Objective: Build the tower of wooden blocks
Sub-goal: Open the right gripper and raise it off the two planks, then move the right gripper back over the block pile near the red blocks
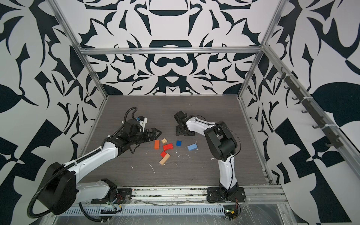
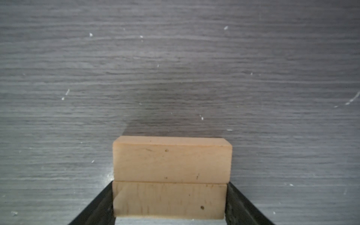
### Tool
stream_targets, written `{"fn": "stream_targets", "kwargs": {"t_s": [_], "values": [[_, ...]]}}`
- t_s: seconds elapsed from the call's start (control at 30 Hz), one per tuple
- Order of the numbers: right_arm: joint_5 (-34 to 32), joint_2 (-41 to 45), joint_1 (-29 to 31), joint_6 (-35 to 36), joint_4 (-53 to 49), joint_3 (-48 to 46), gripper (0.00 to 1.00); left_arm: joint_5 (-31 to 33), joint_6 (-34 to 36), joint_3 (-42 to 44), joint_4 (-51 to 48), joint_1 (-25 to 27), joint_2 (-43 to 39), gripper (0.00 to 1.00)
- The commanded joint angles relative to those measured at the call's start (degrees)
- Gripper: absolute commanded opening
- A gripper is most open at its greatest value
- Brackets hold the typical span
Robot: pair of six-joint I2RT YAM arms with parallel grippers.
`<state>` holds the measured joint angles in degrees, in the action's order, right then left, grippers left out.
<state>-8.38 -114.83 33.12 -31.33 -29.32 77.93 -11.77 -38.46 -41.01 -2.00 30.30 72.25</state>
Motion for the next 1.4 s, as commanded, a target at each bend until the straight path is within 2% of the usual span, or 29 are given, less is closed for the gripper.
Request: {"fn": "stream_targets", "kwargs": {"t_s": [0.0, 0.27, 0.5, 0.6, 0.9, 1.1, 1.2, 1.37], "values": [[-1.19, -0.05, -0.14, 0.03, -1.02, 1.70, 0.84, -0.22, 0.58, -1.26, -0.72, 0.19, -0.44, 1.00], [-1.01, 0.30, -0.09, -0.04, -1.25, 1.79, 0.88, -0.10, 0.58, -1.26, -0.83, 0.19, -0.62, 1.00], [-0.78, 1.34, 0.00, 1.65, -1.65, 2.21, 0.98, -0.17, 0.58, -1.35, -0.82, 0.24, -0.53, 0.99], [-1.06, 2.16, -0.05, 2.77, -2.21, 2.49, 0.99, -0.11, 0.63, -1.26, -0.85, 0.19, -0.53, 1.00], [0.11, 9.28, 1.73, 12.28, -3.74, 1.23, 0.99, -0.37, 0.60, -1.44, -1.34, 0.19, -0.62, 0.99], [2.73, 16.12, 4.54, 18.43, -3.13, -3.95, 0.98, 0.34, 1.29, -2.09, -2.29, 0.11, -0.88, 0.99], [2.06, 19.90, 7.77, 21.42, -2.72, -6.85, 0.97, 0.78, 0.56, -2.63, -2.57, 0.11, -0.88, 0.99], [6.89, 25.64, 10.58, 23.23, -1.69, -11.50, 0.96, 0.85, -1.29, -2.68, -1.96, 0.02, -0.86, 1.00]]}}
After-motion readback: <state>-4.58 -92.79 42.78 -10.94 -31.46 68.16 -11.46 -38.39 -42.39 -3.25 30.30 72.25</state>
